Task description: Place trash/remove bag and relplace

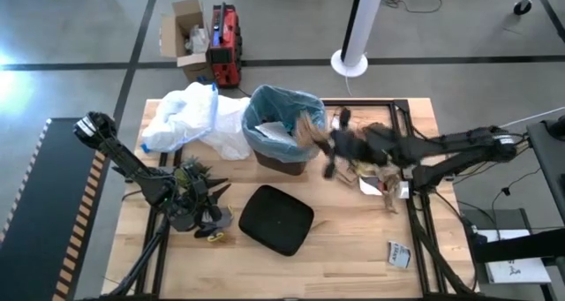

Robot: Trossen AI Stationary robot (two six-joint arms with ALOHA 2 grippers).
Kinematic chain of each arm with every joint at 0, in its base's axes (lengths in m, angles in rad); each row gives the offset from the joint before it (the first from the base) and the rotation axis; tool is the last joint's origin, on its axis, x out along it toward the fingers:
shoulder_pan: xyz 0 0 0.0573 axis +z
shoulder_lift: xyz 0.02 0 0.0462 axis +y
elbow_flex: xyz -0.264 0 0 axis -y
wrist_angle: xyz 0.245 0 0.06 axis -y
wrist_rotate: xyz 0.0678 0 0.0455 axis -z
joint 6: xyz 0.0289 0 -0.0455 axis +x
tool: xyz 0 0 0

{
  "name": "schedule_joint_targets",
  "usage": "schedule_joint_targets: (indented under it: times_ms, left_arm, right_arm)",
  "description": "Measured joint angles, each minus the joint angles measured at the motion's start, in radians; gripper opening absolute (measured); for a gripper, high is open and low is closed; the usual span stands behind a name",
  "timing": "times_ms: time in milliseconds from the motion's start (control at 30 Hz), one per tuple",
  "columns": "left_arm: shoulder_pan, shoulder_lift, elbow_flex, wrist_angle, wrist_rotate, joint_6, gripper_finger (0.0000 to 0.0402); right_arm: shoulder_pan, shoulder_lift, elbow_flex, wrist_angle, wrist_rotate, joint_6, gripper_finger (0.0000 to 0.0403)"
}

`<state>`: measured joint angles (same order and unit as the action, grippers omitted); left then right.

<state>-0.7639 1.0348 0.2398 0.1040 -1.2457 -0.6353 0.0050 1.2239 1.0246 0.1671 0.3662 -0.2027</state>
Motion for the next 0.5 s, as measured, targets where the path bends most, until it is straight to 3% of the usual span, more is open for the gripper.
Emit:
schedule_joint_targets:
  times_ms: [200,300,500]
  left_arm:
    - [0.0,0.002,0.0,0.008,0.01,-0.002,0.0075]
    - [0.0,0.002,0.0,0.008,0.034,-0.002,0.0075]
    - [-0.001,0.007,0.0,0.013,0.034,-0.006,0.0075]
  right_arm:
    - [-0.161,0.165,0.267,-0.265,-0.061,0.071,0.0039]
    - [-0.184,0.236,0.369,-0.435,-0.12,0.122,0.0086]
    - [-0.157,0.286,0.487,-0.602,-0.104,0.125,0.0196]
